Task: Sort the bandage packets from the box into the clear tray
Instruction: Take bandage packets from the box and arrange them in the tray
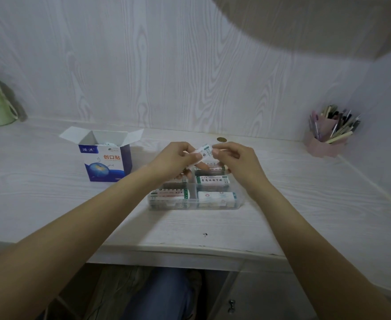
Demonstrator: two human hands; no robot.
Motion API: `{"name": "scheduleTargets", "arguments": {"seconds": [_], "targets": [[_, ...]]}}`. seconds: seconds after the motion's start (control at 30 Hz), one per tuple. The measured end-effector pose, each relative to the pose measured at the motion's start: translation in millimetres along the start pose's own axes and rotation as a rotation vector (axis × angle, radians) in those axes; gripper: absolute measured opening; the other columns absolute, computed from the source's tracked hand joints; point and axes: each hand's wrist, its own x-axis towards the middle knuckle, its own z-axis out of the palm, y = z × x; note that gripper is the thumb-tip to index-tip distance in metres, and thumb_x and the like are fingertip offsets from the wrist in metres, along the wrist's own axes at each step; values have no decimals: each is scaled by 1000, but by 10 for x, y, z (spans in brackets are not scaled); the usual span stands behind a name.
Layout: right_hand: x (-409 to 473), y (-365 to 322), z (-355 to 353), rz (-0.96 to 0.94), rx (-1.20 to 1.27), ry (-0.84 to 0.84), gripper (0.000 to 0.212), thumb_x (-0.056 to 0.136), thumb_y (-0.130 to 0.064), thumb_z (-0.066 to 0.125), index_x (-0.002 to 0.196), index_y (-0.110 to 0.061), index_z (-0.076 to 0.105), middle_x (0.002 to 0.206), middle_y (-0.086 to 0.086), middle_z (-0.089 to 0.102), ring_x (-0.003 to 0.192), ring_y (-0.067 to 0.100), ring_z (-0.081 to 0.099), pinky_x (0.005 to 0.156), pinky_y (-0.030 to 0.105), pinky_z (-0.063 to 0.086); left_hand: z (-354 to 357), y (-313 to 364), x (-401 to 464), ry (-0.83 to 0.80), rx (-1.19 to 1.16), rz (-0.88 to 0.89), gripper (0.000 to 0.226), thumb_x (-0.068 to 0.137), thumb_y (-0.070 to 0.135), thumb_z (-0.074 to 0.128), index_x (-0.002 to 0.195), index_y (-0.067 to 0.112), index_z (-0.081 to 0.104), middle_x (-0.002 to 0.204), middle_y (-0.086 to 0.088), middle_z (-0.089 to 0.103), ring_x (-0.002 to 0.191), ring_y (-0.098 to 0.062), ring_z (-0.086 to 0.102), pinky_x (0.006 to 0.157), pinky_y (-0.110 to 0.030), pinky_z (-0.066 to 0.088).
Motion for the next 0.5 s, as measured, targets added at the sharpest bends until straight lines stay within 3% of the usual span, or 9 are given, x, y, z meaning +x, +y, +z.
{"name": "scheduleTargets", "arguments": {"seconds": [0.07,0.17,0.27,0.37,0.5], "targets": [[-7,-48,-17,9,114,-25,17,86,-14,67,103,-18,69,86,2,69,71,6,64,62,14,48,41,28,-1,-43,24,5,11,95,23,56,89,13,56,83,1,75,47,-8,54,42,-16,38],[16,-33,-54,19,95,23,13,84,-3,67,90,-13,71,75,4,67,68,8,62,59,12,48,73,25,36,2,122,46,10,92,23,61,87,14,60,78,-3,73,47,-8,57,43,-17,41],[30,52,-110,82,53,77,8,82,-4,70,85,-12,71,70,2,67,63,7,61,64,16,49,60,8,75,126,532,164,10,89,27,63,94,19,64,85,-1,70,65,-12,63,62,-26,51],[27,157,-120,94,-103,86,5,81,-8,72,83,-13,71,64,-2,64,60,6,59,69,22,50,122,34,81,135,829,198,20,91,33,60,108,23,65,101,2,66,92,-20,61,75,-32,48],[29,215,-85,78,-362,41,5,83,-11,70,87,-10,72,69,-4,60,62,0,52,58,6,36,232,14,161,69,974,161,24,91,33,60,112,23,66,108,-2,65,97,-23,60,73,-30,45]]}}
